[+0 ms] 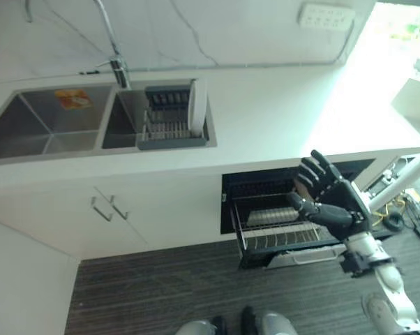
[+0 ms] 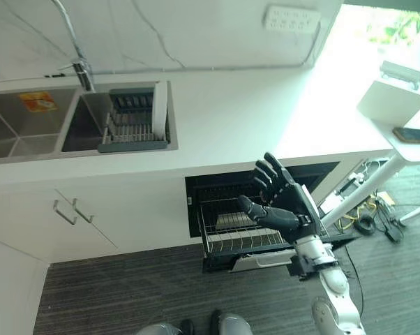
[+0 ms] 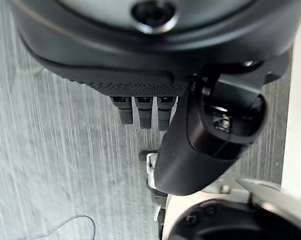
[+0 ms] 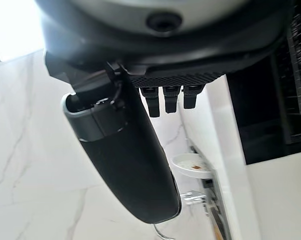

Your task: Place the dishes in the dishwasher.

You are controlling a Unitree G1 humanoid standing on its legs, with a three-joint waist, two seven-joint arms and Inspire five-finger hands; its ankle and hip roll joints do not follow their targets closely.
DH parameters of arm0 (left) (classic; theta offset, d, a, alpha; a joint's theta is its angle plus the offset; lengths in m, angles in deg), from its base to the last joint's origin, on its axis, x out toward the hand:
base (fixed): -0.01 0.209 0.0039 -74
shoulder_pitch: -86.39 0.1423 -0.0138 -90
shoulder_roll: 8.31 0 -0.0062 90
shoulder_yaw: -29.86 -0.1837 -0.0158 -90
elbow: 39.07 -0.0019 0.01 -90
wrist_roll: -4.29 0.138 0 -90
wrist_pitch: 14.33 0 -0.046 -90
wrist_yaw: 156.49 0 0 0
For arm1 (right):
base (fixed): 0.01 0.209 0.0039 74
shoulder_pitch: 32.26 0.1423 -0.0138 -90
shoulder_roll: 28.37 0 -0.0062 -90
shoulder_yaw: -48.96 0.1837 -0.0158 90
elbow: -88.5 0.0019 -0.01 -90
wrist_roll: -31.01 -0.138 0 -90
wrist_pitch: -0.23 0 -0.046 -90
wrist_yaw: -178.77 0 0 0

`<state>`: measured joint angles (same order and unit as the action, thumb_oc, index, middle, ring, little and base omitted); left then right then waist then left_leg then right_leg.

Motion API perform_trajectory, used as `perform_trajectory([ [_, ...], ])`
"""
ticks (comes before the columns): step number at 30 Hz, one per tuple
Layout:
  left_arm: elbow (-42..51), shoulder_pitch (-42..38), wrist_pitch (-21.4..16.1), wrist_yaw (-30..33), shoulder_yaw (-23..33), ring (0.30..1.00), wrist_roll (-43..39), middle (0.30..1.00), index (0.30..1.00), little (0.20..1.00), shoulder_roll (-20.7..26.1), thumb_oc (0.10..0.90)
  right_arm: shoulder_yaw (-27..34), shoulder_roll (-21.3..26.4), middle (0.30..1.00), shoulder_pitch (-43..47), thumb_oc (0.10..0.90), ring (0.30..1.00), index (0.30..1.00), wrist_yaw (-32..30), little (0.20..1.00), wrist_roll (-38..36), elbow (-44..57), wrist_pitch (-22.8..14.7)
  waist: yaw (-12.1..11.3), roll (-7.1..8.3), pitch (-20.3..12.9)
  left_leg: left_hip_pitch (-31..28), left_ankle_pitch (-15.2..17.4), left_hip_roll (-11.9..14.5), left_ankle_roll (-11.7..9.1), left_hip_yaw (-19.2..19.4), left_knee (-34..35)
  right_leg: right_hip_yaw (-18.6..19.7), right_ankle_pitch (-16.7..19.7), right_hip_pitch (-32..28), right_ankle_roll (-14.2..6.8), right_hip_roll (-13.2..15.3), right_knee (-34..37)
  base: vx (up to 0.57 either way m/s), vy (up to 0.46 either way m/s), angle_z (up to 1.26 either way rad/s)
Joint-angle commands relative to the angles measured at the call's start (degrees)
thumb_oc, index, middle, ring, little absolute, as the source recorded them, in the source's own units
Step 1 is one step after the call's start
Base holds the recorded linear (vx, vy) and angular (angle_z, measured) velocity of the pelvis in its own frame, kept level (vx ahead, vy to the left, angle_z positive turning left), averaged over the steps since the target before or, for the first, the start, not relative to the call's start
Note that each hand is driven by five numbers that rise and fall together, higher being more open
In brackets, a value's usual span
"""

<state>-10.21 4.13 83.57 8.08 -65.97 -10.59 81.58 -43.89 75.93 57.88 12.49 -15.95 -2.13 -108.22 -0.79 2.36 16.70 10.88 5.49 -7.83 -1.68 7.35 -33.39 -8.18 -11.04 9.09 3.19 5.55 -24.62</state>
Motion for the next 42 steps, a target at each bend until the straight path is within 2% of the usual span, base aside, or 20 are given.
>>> perform_trajectory([
  [1,3.2,-1.4,-1.4,-3.0,-3.1,0.9,2.3,0.9,0.9,0.9,-3.1,0.8,4.1,-1.1,0.9,9.3,0.8,0.9,0.9,-1.0,0.9,0.2,5.6,-7.6,-2.2,-0.41,0.8,-2.7,1.7,5.1,2.2,-3.6,7.4,-1.3,-1.2,-7.8,-4.3,-0.4,7.4,0.09,0.157,-0.01],
  [2,3.3,-1.7,-1.4,-3.1,-3.7,0.9,3.0,0.9,0.9,0.9,-3.2,0.8,4.0,-1.4,0.9,10.0,0.8,0.9,0.9,-0.9,0.9,1.1,5.6,-7.5,-2.3,-0.58,0.9,-3.3,0.5,6.0,1.7,-3.6,10.3,-1.2,-1.6,-8.3,-4.6,-0.3,7.4,0.13,0.217,-0.09],
  [3,3.4,-2.1,-1.6,-3.3,-4.3,0.9,4.2,0.9,0.9,0.9,-3.4,0.8,3.5,-1.2,0.9,10.8,0.8,0.9,0.9,-1.2,0.9,1.9,5.8,-7.3,-2.7,-0.97,0.8,-3.6,-2.8,7.5,0.4,-3.8,15.2,-0.7,-2.3,-9.0,-4.9,-0.3,7.4,0.16,0.289,0.02],
  [4,2.9,-2.3,-2.2,-3.1,-4.9,0.9,5.6,0.9,0.9,0.9,-3.6,0.8,2.9,-0.7,0.9,11.4,0.8,0.9,0.9,-1.9,0.9,2.7,6.0,-7.7,-3.0,-1.78,0.7,-1.9,-3.5,9.4,-0.6,-4.8,16.2,-0.4,-3.1,-9.6,-5.1,-0.7,7.4,0.18,0.33,0.14],
  [5,2.5,-2.4,-3.3,-2.7,-5.6,0.9,7.9,0.9,0.9,0.9,-3.6,0.8,2.5,-0.4,0.9,11.8,0.8,0.9,0.9,-2.7,0.9,3.6,6.4,-8.1,-3.1,-2.53,0.5,-0.1,-3.2,10.6,-1.1,-6.1,16.2,0.2,-3.7,-10.1,-5.3,-1.1,7.4,0.26,0.526,0.07],
  [6,2.2,-2.3,-6.4,-1.0,-7.7,0.9,13.7,0.9,0.9,0.9,-3.5,0.8,2.2,1.0,0.9,13.0,0.8,0.9,0.9,-7.7,0.9,7.0,7.8,-10.3,-3.6,-3.7,-0.1,2.9,-2.9,12.9,-2.6,-8.4,16.2,1.0,-4.6,-11.2,-5.7,-1.2,7.4,0.25,0.552,-0.14],
  [7,2.6,-2.2,-7.4,-0.5,-8.5,0.9,14.3,0.9,0.9,0.9,-3.3,0.8,2.7,1.6,0.9,14.0,0.8,0.9,0.9,-11.4,0.9,8.4,8.6,-12.0,-3.6,-3.95,-0.4,3.3,-2.3,13.2,-2.9,-8.7,16.2,1.1,-4.8,-11.7,-6.0,-0.8,7.4,0.26,0.598,-0.53],
  [9,3.2,-2.5,-8.4,-2.1,-9.5,0.9,14.0,0.9,0.9,0.9,-2.3,0.8,4.8,1.9,0.9,14.8,0.8,0.9,0.9,-16.1,0.9,9.3,8.9,-14.0,-3.7,-3.8,-1.3,2.0,0.3,12.6,-2.1,-8.4,16.2,0.2,-4.8,-12.2,-6.9,0.5,7.4,0.14,0.341,-0.66],
  [13,5.8,-1.6,-8.4,-3.9,-11.6,0.9,17.8,0.9,0.9,0.9,-1.4,0.8,8.2,2.3,0.9,14.5,0.8,0.9,0.9,-18.0,0.9,9.8,9.8,-15.7,-4.2,-3.34,-2.7,-1.2,3.6,11.0,-0.8,-8.8,16.2,-2.0,-3.2,-11.1,-8.7,2.7,7.4,0.09,0.146,-0.2],
  [15,5.7,-1.6,-8.2,-3.5,-12.7,0.9,18.9,0.9,0.9,0.9,-1.3,0.8,8.4,2.2,0.9,15.5,0.8,0.9,0.9,-18.2,0.9,9.8,10.6,-14.5,-4.5,-2.93,-3.1,-2.6,5.0,10.4,-0.1,-9.1,16.2,-2.2,-2.5,-10.1,-9.3,3.7,7.4,0.1,0.096,-0.11],
  [16,4.7,-2.1,-8.5,-2.6,-13.2,0.9,18.5,0.9,0.9,0.9,-1.5,0.8,7.9,1.7,0.9,16.9,0.8,0.9,0.9,-18.1,0.9,10.5,11.6,-12.6,-4.8,-2.27,-3.4,-3.5,6.2,10.2,0.4,-8.5,16.2,-2.3,-1.6,-8.7,-10.1,4.8,7.4,0.13,0.072,-0.09],
  [19,4.0,-2.4,-9.4,-2.1,-13.5,0.9,19.4,0.9,0.9,0.9,-1.7,0.8,6.2,0.6,0.9,18.1,0.8,0.9,0.9,-19.3,0.9,11.7,13.1,-10.2,-5.7,-1.15,-3.3,-4.0,7.3,10.3,1.0,-7.8,16.2,-2.0,-0.4,-7.0,-11.2,6.1,7.4,0.09,-0.017,-0.16],
  [23,4.3,-1.5,-10.1,-0.1,-15.8,0.9,23.3,0.9,0.9,0.9,-1.1,0.8,3.7,-1.0,0.9,20.8,0.8,0.9,0.9,-24.1,0.9,12.9,12.7,-10.4,-7.0,0.54,-2.4,-3.7,7.7,11.0,1.2,-7.7,16.2,-1.4,0.6,-5.1,-11.9,6.5,7.4,0.04,-0.114,-0.15],
  [27,4.5,-2.3,-9.3,0.5,-16.7,0.9,22.8,0.9,0.9,0.9,-0.1,0.8,2.9,-1.6,0.9,23.6,0.8,0.9,0.9,-27.3,0.9,13.6,12.3,-9.6,-7.5,1.2,-1.7,-2.8,7.7,11.6,1.0,-8.0,16.2,-1.2,1.1,-3.4,-12.2,6.1,7.4,0.0,-0.109,-0.12],
  [32,4.8,-3.1,-8.9,-0.8,-17.0,0.9,23.8,0.9,0.9,0.9,1.5,0.8,2.6,-1.9,0.9,26.2,0.8,0.9,0.9,-27.7,0.9,10.1,10.8,-7.3,-8.0,1.47,-1.1,-1.8,7.5,11.8,0.8,-8.8,16.2,-0.9,1.4,-1.9,-12.3,5.7,7.4,0.03,-0.089,-0.03],
  [36,5.2,-3.8,-9.0,-1.1,-18.1,0.9,24.7,0.9,0.9,0.9,2.2,0.8,0.9,-2.8,0.9,28.4,0.8,0.9,0.9,-28.4,0.9,10.5,9.1,-4.8,-8.5,1.31,-0.1,-1.1,7.2,11.9,0.7,-9.4,16.2,-0.7,1.7,-1.2,-12.3,5.7,7.4,0.02,-0.044,0.02],
  [42,5.5,-6.2,-7.8,-0.2,-20.5,0.9,25.6,0.9,0.9,0.9,3.5,0.8,-2.0,-4.5,0.9,31.8,0.8,0.9,0.9,-29.9,0.9,10.7,5.1,-5.4,-9.4,1.56,3.0,0.7,6.1,11.9,0.7,-10.6,16.2,-1.0,2.5,0.3,-12.3,5.8,7.4,-0.02,-0.065,0.03],
])
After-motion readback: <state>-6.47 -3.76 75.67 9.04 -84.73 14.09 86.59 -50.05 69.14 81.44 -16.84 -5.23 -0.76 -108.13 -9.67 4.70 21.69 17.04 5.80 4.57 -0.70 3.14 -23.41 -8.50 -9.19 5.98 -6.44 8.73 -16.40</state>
